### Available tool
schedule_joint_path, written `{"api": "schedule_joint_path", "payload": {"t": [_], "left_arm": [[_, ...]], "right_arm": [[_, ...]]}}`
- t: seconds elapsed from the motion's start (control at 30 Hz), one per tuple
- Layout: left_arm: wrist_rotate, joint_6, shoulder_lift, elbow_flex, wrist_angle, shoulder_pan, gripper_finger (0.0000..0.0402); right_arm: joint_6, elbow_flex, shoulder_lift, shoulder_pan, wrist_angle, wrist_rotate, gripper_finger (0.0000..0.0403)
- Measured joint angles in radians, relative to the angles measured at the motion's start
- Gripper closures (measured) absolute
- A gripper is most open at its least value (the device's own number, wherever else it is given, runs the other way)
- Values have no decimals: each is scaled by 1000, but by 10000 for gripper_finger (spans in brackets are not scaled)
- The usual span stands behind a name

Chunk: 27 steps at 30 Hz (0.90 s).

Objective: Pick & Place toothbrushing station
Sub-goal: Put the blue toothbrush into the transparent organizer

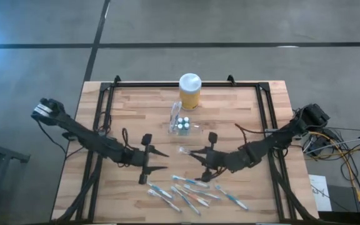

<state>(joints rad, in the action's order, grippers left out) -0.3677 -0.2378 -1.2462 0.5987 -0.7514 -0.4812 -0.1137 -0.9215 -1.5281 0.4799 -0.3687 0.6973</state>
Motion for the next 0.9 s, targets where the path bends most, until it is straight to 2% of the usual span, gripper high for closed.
{"api": "schedule_joint_path", "payload": {"t": [0.17,0.33,0.6,0.9], "left_arm": [[-1,-20,-57,40,-118,23,193],[-56,113,-87,82,-113,72,193],[18,161,-139,133,-76,136,193],[39,171,-176,183,-31,152,193]], "right_arm": [[-91,0,-1,-10,-31,-21,390],[-139,-2,-1,-12,-42,-21,390],[-175,-3,1,-24,-69,-20,390],[-178,-7,1,-37,-85,-25,390]]}}
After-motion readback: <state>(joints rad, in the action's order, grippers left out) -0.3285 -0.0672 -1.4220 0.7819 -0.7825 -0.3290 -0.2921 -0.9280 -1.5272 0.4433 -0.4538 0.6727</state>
